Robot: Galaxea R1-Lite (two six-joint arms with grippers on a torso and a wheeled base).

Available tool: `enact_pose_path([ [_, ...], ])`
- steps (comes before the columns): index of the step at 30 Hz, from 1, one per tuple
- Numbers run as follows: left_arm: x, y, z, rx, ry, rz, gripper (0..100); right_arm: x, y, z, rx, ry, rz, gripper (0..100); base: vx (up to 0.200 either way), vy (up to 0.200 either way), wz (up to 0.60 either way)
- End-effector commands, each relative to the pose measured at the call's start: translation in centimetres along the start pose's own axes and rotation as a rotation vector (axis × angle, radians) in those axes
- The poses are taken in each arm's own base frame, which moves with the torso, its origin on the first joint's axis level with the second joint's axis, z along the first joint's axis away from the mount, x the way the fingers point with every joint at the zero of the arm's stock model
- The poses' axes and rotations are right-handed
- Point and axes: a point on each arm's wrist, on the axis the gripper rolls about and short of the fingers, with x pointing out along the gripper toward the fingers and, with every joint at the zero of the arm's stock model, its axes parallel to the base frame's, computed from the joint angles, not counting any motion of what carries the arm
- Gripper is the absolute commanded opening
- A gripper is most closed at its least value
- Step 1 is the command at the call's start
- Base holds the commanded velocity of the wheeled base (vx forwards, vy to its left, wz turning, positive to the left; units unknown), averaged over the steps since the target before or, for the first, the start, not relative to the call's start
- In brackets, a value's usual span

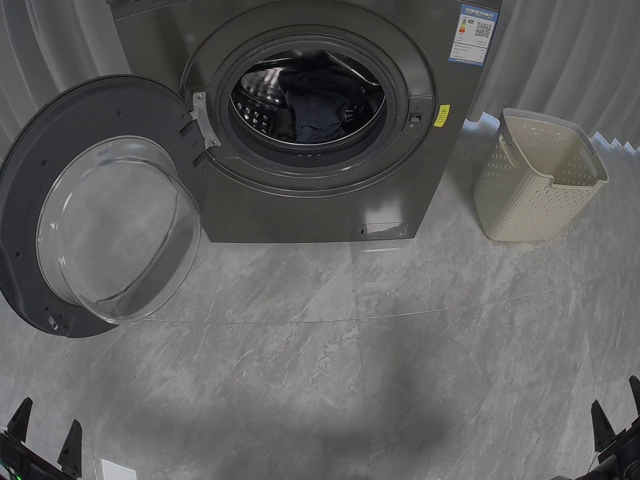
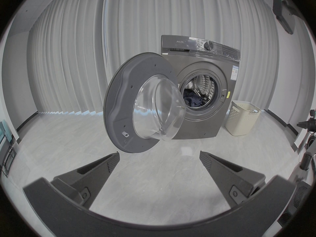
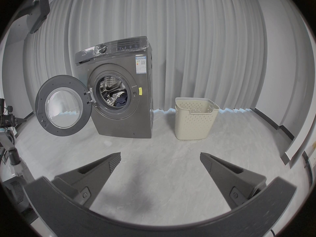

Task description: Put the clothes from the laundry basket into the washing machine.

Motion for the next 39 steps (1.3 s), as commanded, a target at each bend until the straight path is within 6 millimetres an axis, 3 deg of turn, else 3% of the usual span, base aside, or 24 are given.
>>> enact_pose_path([
  [1,-0.02,0.0,-0.53,-0.005,-0.001,-0.005,100,0.02,0.0,-0.48,0.009,0.004,0.0,100,0.0,0.2,0.0],
  [19,-0.03,-0.02,-0.49,-0.021,-0.003,-0.012,100,0.03,-0.05,-0.5,0.016,0.007,-0.029,100,0.0,0.2,0.0],
  [28,-0.03,-0.02,-0.48,-0.025,-0.004,-0.012,100,0.03,-0.05,-0.5,0.018,0.007,-0.026,100,0.0,0.0,0.4],
  [39,-0.03,-0.02,-0.48,-0.022,-0.004,-0.012,100,0.03,-0.05,-0.5,0.018,0.007,-0.026,100,0.0,0.2,0.0],
])
